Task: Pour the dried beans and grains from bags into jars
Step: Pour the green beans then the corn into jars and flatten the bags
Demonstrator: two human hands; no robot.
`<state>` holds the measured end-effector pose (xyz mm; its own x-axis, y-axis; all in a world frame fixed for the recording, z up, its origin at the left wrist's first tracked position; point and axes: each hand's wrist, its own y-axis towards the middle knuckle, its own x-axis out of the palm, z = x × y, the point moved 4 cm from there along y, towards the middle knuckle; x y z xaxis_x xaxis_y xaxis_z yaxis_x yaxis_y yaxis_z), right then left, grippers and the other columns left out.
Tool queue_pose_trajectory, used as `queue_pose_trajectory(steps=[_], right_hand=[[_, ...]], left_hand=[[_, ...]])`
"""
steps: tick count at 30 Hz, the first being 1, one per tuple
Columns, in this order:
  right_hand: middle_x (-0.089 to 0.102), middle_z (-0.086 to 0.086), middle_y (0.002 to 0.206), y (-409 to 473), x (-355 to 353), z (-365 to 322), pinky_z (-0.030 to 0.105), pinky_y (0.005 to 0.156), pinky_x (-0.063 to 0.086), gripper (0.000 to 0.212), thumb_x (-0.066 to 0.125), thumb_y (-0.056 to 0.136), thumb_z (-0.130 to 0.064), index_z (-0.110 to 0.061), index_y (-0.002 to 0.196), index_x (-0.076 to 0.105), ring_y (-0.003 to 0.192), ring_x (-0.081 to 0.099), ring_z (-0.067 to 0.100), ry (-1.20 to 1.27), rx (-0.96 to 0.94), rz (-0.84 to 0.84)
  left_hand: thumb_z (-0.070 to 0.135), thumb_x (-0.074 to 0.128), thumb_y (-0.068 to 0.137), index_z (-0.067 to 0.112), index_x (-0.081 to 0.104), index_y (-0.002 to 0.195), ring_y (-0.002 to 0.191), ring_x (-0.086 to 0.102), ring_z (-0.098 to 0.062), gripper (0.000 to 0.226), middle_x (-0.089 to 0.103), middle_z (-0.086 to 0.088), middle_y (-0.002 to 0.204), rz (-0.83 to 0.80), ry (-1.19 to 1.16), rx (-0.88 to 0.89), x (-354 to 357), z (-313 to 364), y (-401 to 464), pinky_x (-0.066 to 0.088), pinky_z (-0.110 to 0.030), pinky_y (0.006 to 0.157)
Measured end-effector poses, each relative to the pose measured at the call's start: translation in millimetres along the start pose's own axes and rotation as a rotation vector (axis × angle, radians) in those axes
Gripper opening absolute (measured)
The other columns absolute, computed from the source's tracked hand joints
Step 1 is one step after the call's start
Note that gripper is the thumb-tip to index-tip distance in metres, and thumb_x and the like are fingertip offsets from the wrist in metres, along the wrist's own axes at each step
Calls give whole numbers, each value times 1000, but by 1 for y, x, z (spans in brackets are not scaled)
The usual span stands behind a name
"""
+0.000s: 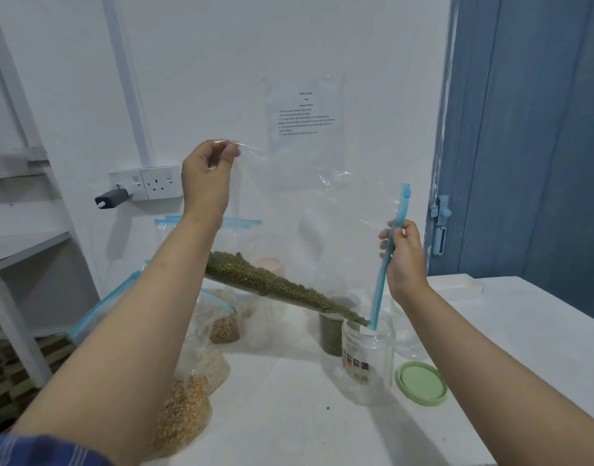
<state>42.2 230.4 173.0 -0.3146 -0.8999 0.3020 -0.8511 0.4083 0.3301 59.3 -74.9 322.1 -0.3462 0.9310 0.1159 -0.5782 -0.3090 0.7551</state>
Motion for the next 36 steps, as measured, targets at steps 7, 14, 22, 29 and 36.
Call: queue_pose_trajectory(steps=[7,14,22,29,36], right_hand=[[58,-5,90,3,1,2,33,87,44,23,31,108,-25,-30,108,54,87,48,15,-40,10,-19],[57,-5,91,3,3,3,34,88,43,24,29,108,-26,-31,109,53,86,48,14,-57,30,-31],[54,-11,99,0,-4,0,24,80,45,20,43,106,-22,-27,110,62,85,48,6,-72,-17,37],[58,-5,101,-2,-9,3,25,79,47,21,49,104,-19,-27,109,68,83,51,8,-69,-29,52],[57,-9,92,1,-7,-2,10,64,43,21,47,105,-17,-24,111,66,76,50,4,-127,-63,62]], left_hand=[[13,61,95,28,65,85,93,63,-9,19,69,5,89,7,7,6,2,4,1,49,-21,94],[9,59,96,24,64,86,88,62,-4,19,69,6,87,14,-7,5,5,4,-1,48,-16,89],[10,59,96,26,64,83,92,62,-9,21,68,4,89,19,-11,6,4,3,-1,48,-17,90],[11,59,96,26,64,83,91,62,-6,20,69,6,89,32,-1,-1,1,-3,-4,47,-18,91],[8,58,96,24,65,85,91,63,-6,20,69,6,88,50,-15,-1,-3,-10,-4,47,-16,89]])
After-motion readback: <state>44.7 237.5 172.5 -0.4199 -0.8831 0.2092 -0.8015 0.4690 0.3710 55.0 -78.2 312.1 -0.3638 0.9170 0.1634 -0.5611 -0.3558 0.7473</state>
